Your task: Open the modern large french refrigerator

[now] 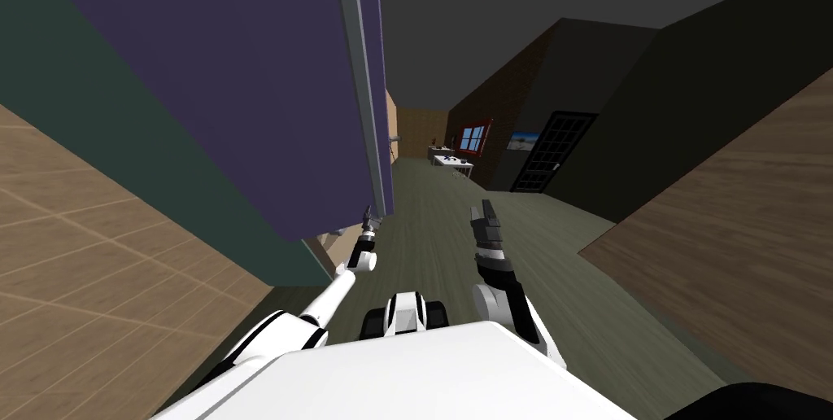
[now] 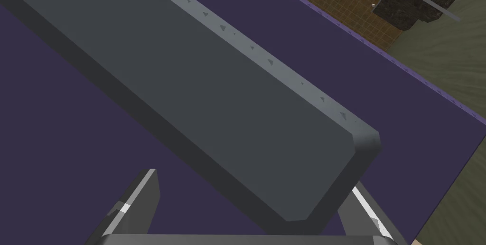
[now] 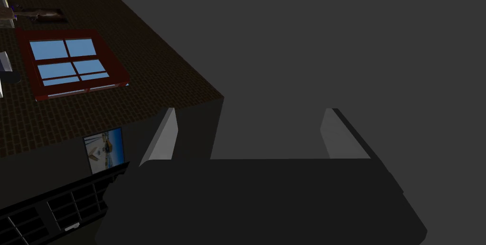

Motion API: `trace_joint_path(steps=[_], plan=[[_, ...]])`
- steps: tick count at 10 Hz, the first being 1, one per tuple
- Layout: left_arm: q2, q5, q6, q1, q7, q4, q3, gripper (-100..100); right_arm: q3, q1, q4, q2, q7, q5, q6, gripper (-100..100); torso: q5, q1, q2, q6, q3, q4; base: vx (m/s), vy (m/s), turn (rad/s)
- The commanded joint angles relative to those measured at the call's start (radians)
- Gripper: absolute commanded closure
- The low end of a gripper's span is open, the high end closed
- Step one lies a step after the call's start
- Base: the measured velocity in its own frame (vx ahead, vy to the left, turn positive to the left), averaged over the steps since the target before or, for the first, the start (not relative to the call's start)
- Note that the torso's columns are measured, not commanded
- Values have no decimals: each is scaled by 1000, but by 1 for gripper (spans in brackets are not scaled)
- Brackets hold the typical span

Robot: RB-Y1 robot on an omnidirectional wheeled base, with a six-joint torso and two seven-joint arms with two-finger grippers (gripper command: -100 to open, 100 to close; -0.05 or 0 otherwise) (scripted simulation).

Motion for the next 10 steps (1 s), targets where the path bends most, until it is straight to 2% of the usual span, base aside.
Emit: trace_joint_path(steps=[1, 3, 4, 7, 8, 9, 10], plan=[[4, 4, 40, -47, -3, -19, 17, -100, 0, 0, 0, 0, 0, 0, 0, 0, 0, 1, 4, 1, 2, 2, -24, -11, 17], [5, 5, 57, -61, -4, -21, 22, -100, 0, 0, 0, 0, 0, 0, 0, 0, 1, 2, 14, 2, 8, 4, -25, 3, 16], [7, 7, 89, -88, -6, -27, 32, -100, 0, 0, 0, 0, 0, 0, 0, 0, 1, 1, 17, 2, 10, 5, -44, -1, 19], [8, 9, 105, -102, -7, -30, 36, -100, 0, 0, 0, 0, 0, 0, 0, 0, -1, 0, 21, 1, 13, 10, -31, 1, 9], [4, 9, 114, -81, -13, -12, 34, -100, 0, 0, 0, 0, 0, 0, 0, 0, -2, -1, 21, 1, 13, 11, 0, 0, 0], [3, 9, 118, -79, -14, -6, 34, 0, 0, 0, 0, 0, 0, 0, 0, 0, 0, 0, 19, 0, 12, 7, 7, 2, -4], [3, 9, 122, -74, -14, -2, 33, 0, 0, 0, 0, 0, 0, 0, 0, 0, 1, 2, 15, 0, 9, 3, 0, 0, 0]])
